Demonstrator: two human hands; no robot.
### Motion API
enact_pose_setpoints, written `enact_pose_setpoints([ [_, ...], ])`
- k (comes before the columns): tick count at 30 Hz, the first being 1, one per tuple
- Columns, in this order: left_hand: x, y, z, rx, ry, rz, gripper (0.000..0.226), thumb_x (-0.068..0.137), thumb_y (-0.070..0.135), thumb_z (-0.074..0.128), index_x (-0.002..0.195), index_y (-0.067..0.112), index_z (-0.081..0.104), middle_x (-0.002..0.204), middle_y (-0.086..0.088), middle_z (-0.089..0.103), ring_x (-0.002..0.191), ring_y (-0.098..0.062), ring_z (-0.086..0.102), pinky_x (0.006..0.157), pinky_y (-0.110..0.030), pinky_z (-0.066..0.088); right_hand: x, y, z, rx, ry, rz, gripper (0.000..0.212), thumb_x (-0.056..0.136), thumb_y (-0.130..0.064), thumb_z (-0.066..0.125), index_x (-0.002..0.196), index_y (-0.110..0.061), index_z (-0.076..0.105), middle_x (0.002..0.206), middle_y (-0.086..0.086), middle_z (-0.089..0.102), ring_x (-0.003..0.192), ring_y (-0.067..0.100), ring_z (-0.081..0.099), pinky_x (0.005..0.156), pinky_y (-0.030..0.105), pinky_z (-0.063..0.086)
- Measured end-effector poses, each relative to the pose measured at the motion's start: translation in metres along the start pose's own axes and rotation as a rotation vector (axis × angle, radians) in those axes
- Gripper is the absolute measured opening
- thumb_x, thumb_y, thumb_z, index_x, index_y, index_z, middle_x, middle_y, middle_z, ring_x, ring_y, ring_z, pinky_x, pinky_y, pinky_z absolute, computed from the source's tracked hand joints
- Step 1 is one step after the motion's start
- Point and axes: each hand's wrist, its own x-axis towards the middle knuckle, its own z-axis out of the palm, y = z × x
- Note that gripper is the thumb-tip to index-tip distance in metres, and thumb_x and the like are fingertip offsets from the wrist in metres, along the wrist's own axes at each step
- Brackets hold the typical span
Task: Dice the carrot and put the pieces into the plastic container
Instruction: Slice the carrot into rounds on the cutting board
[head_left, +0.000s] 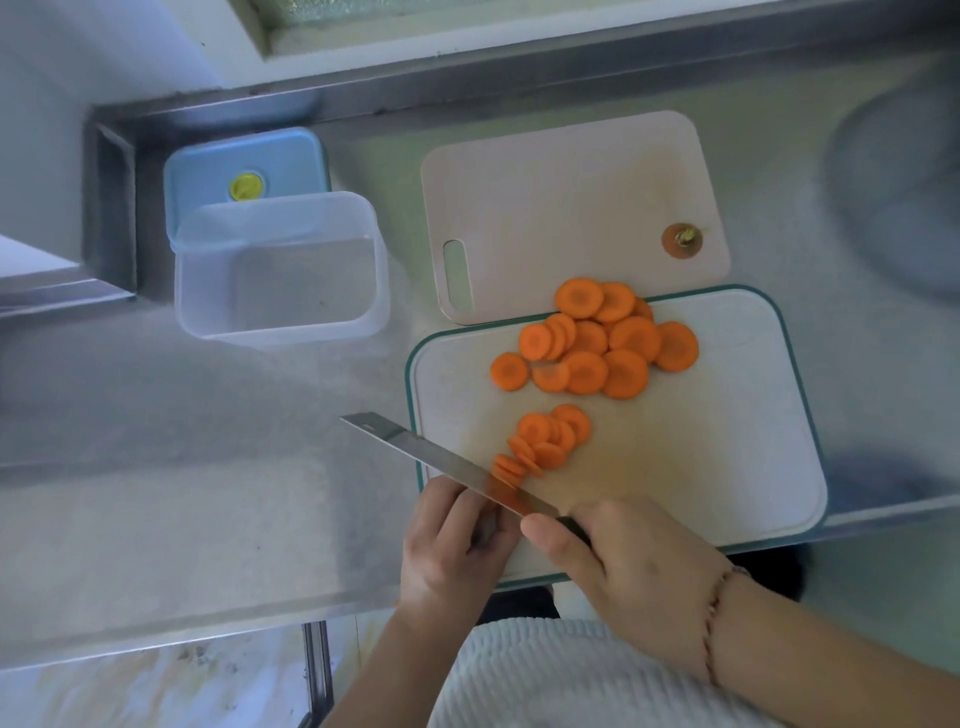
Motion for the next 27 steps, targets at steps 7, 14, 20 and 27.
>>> enact_pose_setpoints([
  [7, 0.002, 0.000, 0.000, -0.009, 0.019, -0.023, 0.032, 0.075, -0.003, 0.077, 0.081, 0.018, 0.054, 0.076, 0.006, 0.043, 0.063, -0.007, 0.037, 0.066, -0.004, 0.030, 0.004, 0.000, 0.003, -0.046, -0.027, 0.050, 0.078, 0.079, -0.081, 0.012, 0.061, -0.014, 0.047, 0.057, 0.005, 0.054, 0.056, 0.017, 0.053, 0.063, 0.041, 0.048],
  [14, 0.002, -0.001, 0.002, -0.050, 0.031, 0.021, 0.017, 0.091, 0.008, 0.071, 0.083, 0.011, 0.057, 0.087, 0.002, 0.054, 0.066, -0.014, 0.052, 0.061, -0.015, 0.043, 0.037, -0.018, 0.012, -0.133, 0.055, -0.023, 0.077, 0.081, -0.076, 0.004, 0.069, -0.021, 0.057, 0.064, -0.002, 0.060, 0.060, 0.010, 0.057, 0.063, 0.030, 0.050],
  [20, -0.002, -0.003, 0.002, -0.022, 0.027, 0.026, 0.024, 0.079, -0.007, 0.076, 0.096, 0.004, 0.063, 0.085, -0.011, 0.062, 0.068, -0.021, 0.059, 0.064, -0.023, 0.050, 0.056, -0.017, 0.027, -0.038, 0.081, -0.082, 0.084, 0.080, -0.080, 0.001, 0.066, -0.018, 0.057, 0.067, -0.002, 0.062, 0.066, 0.010, 0.058, 0.072, 0.032, 0.051],
  [27, 0.000, 0.001, 0.001, 0.008, 0.038, -0.056, 0.012, 0.079, 0.001, 0.080, 0.080, 0.006, 0.069, 0.086, 0.005, 0.057, 0.065, -0.012, 0.053, 0.071, -0.006, 0.039, 0.012, -0.007, 0.001, 0.028, 0.027, -0.087, 0.049, 0.092, -0.066, 0.028, 0.055, -0.036, 0.043, 0.049, -0.015, 0.049, 0.049, 0.002, 0.048, 0.049, 0.017, 0.036],
])
